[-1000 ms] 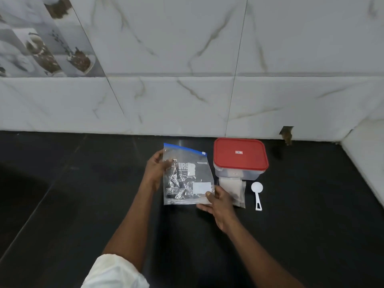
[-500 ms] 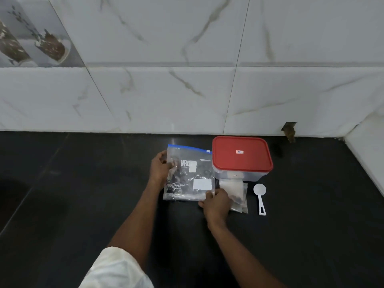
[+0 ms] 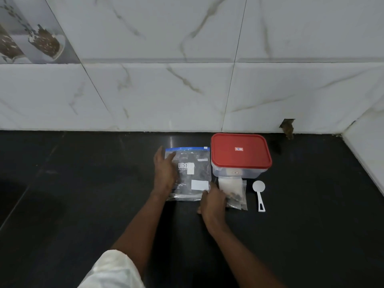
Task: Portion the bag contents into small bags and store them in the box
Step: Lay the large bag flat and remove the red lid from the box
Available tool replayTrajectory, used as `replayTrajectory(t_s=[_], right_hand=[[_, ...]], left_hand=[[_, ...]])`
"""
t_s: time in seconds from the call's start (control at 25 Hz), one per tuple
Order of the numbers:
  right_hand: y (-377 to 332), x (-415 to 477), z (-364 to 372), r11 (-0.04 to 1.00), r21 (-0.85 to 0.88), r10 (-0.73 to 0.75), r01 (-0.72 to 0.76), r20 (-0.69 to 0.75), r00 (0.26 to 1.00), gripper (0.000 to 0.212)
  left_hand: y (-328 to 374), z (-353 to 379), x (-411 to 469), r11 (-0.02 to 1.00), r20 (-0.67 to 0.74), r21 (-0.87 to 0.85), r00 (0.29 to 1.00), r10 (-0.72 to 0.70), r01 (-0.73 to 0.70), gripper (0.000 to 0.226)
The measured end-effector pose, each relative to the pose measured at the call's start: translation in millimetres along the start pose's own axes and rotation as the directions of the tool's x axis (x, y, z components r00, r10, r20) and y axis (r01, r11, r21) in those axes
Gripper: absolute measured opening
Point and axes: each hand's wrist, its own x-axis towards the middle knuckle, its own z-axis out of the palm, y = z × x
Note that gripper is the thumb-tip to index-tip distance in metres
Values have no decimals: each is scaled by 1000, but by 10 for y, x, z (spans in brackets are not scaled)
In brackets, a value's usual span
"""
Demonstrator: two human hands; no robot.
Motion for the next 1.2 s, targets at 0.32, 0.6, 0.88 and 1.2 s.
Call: replayTrajectory(t_s=[0.32, 0.6, 0.88, 1.2], right_hand=[[17, -90, -29, 973, 193, -121, 123, -21, 992, 51], [333, -638, -264, 969, 181, -186, 168, 90, 978, 39], [629, -646, -469, 940, 219, -290, 260, 120, 949, 30], [663, -560, -514, 910, 297, -339, 291, 126, 932, 27]], left_hand=[[-136, 404, -293, 755, 348, 555, 922, 169, -349, 89], [-97, 353, 38, 719, 422, 576, 895, 145, -388, 70], [-87, 364, 97, 717, 450, 567, 882, 141, -404, 72], [-94, 370, 96, 712, 462, 566, 876, 142, -414, 77]])
